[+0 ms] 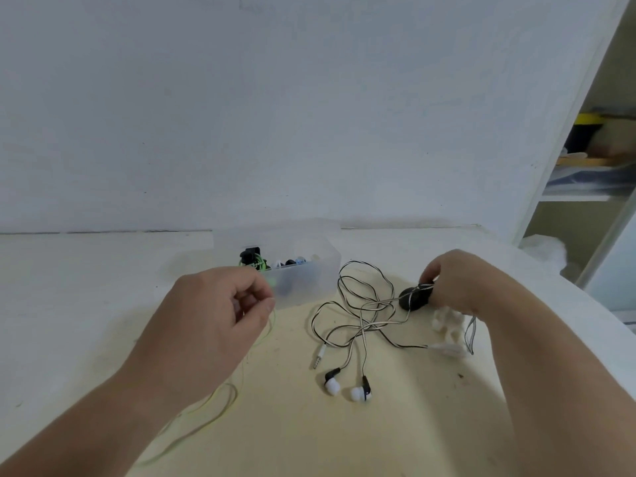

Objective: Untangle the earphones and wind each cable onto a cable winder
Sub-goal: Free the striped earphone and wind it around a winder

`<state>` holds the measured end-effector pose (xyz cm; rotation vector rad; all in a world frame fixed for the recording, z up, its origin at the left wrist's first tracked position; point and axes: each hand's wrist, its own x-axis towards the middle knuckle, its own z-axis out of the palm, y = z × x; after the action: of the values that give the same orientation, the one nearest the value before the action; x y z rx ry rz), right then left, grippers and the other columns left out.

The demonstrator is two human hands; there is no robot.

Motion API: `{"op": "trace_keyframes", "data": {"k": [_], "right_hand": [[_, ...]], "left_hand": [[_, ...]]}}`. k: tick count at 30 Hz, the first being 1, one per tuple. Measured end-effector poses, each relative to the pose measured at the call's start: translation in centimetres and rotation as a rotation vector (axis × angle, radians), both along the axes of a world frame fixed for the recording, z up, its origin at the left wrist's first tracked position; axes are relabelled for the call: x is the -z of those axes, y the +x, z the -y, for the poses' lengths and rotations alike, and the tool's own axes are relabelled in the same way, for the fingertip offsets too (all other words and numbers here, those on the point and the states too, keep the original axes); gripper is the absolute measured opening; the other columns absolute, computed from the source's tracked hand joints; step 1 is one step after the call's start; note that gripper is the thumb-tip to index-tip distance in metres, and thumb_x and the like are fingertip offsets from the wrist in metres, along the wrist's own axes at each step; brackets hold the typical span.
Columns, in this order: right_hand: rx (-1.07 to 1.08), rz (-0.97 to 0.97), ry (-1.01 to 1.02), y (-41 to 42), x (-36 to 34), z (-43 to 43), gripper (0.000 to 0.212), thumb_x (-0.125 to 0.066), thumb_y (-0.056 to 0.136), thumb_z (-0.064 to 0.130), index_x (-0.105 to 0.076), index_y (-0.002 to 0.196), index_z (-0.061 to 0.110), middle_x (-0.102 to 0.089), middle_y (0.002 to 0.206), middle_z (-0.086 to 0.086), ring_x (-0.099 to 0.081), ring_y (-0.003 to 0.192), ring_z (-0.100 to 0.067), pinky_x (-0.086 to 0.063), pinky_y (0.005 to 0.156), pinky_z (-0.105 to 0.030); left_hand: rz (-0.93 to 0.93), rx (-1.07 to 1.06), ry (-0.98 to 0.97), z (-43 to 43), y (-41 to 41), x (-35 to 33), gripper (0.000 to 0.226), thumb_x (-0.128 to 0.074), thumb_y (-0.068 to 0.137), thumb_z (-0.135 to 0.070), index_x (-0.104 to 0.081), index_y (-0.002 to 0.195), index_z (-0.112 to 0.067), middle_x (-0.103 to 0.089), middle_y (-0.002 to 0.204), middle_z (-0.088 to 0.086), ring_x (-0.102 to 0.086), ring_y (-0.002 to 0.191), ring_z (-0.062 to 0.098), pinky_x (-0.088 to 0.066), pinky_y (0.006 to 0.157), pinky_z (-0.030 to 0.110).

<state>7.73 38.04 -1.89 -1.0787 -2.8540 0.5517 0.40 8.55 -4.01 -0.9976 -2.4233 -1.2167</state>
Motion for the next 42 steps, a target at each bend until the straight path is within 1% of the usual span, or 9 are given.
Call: {"op": "trace_keyframes", "data": {"k": [4, 9, 14, 19, 23, 27, 31, 36, 42], "right_hand": [[-0.034, -0.055, 0.034, -0.3, 0.2, -0.2, 0.021, -0.063, 0.079, 0.008, -0.074, 0.095, -0.002, -0.047, 0.066, -0.008, -0.039, 0.061, -0.02, -0.032, 0.054, -0.023], [-0.339, -0.294, -0.175, 0.4, -1.8, 3.7, 0.004, -0.078, 0.078, 0.022, -0.076, 0.078, 0.025, -0.06, 0.057, 0.005, -0.044, 0.045, -0.005, -0.033, 0.049, -0.019], [-0.648, -0.408, -0.318, 0.7, -2.8, 9.9, 0.009, -0.08, 0.079, 0.023, -0.074, 0.079, 0.03, -0.067, 0.058, 0.002, -0.046, 0.052, -0.012, -0.035, 0.054, -0.024], [-0.622, -0.454, -0.255, 0.4, -2.5, 11.0, 0.01, -0.081, 0.077, 0.025, -0.074, 0.075, 0.031, -0.061, 0.053, 0.001, -0.038, 0.047, -0.011, -0.031, 0.048, -0.023], [-0.631, -0.439, -0.265, 0.7, -2.4, 11.6, 0.008, -0.081, 0.077, 0.029, -0.074, 0.075, 0.028, -0.065, 0.058, -0.004, -0.044, 0.045, -0.013, -0.035, 0.049, -0.019], [-0.636, -0.418, -0.305, 0.9, -2.6, 11.1, 0.018, -0.082, 0.075, 0.024, -0.07, 0.087, 0.029, -0.035, 0.047, 0.012, -0.033, 0.046, -0.008, -0.032, 0.051, -0.02], [-0.574, -0.379, -0.261, 0.9, -2.9, 10.1, 0.017, -0.074, 0.083, 0.036, -0.067, 0.074, 0.023, -0.042, 0.046, 0.013, -0.039, 0.044, -0.007, -0.031, 0.043, -0.014], [-0.553, -0.31, -0.287, 0.9, -2.6, 9.5, 0.024, -0.067, 0.09, 0.032, -0.067, 0.069, 0.021, -0.05, 0.056, 0.005, -0.05, 0.056, -0.015, -0.04, 0.053, -0.027], [-0.737, -0.351, -0.434, 1.1, -3.0, 10.2, 0.02, -0.068, 0.088, 0.033, -0.068, 0.074, 0.019, -0.048, 0.059, 0.0, -0.044, 0.056, -0.015, -0.036, 0.056, -0.035]], "left_hand": [[0.033, -0.001, 0.013, 0.1, 0.0, 0.0, 0.016, -0.073, 0.083, -0.017, -0.067, 0.07, -0.025, -0.062, 0.061, -0.008, -0.051, 0.051, 0.01, -0.039, 0.049, 0.017], [0.146, 0.003, 0.139, -0.5, 0.2, -0.6, 0.012, -0.065, 0.09, -0.024, -0.068, 0.079, -0.025, -0.062, 0.064, -0.012, -0.051, 0.05, 0.008, -0.041, 0.048, 0.016], [0.509, 0.103, 0.156, -0.6, 0.9, -1.0, 0.029, -0.049, 0.091, -0.053, -0.067, 0.106, -0.036, -0.067, 0.085, -0.006, -0.063, 0.059, 0.005, -0.047, 0.057, 0.016], [0.829, 0.276, 0.383, -0.5, 0.6, -1.7, 0.045, -0.059, 0.074, -0.053, -0.075, 0.092, -0.016, -0.074, 0.093, 0.007, -0.06, 0.06, 0.021, -0.055, 0.058, 0.03], [0.772, 0.305, 0.361, -0.6, 0.8, -1.4, 0.012, -0.066, 0.092, -0.02, -0.074, 0.094, -0.012, -0.067, 0.08, 0.005, -0.06, 0.062, 0.016, -0.055, 0.061, 0.028], [0.709, 0.21, 0.38, -0.8, 0.4, -1.0, 0.017, -0.059, 0.094, 0.0, -0.073, 0.092, -0.011, -0.065, 0.069, -0.001, -0.062, 0.064, 0.013, -0.058, 0.069, 0.028], [0.616, 0.123, 0.384, -0.7, -0.2, -0.6, 0.02, -0.06, 0.093, -0.003, -0.073, 0.089, -0.017, -0.067, 0.071, 0.0, -0.065, 0.065, 0.011, -0.06, 0.078, 0.033], [0.579, 0.105, 0.394, -0.8, -0.2, -0.5, 0.021, -0.062, 0.092, -0.003, -0.074, 0.089, -0.02, -0.07, 0.077, 0.002, -0.068, 0.07, 0.01, -0.059, 0.074, 0.026], [0.514, 0.122, 0.33, -1.0, 0.4, -0.6, 0.024, -0.062, 0.092, -0.002, -0.074, 0.091, -0.023, -0.072, 0.091, 0.012, -0.07, 0.086, 0.028, -0.057, 0.089, 0.046]]}}
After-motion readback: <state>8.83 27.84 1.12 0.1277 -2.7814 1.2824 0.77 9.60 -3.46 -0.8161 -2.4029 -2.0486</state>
